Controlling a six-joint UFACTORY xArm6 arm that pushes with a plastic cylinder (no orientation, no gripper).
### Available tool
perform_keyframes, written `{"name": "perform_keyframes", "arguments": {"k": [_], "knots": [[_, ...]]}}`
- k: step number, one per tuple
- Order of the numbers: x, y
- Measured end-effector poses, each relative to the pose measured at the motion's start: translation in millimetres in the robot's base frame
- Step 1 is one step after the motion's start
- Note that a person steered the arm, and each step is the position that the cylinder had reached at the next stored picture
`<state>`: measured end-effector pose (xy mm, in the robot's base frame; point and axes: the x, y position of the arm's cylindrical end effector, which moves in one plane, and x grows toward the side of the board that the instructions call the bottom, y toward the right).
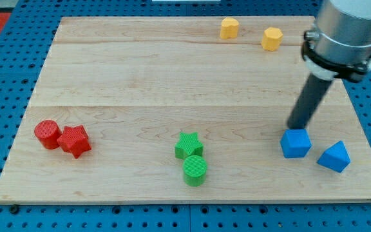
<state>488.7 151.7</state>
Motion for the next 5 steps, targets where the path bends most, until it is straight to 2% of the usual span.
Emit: {"name": "perform_keyframes", "arguments": {"k": [1, 2, 3, 4, 5], "knots": [[-9.0, -33.8], [15.6, 12.0], [16.4, 68.3], [-22.4, 30.3], [-86.0, 43.2]]}}
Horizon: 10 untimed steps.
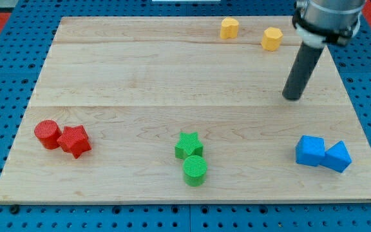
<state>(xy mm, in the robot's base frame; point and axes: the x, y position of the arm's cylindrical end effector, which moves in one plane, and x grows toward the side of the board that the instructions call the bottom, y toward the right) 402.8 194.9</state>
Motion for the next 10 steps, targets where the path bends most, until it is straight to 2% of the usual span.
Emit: {"name": "perform_keyframes", "arguments": {"k": [1, 2, 4, 5, 6, 7, 10], "knots": [[-48.3, 14.7], [-60.6, 27.9], [-133.5, -13.7], [-127.2, 4.4], [-123.3, -54.8], [-137.9, -101.3], [-152.2, -131.8]]}}
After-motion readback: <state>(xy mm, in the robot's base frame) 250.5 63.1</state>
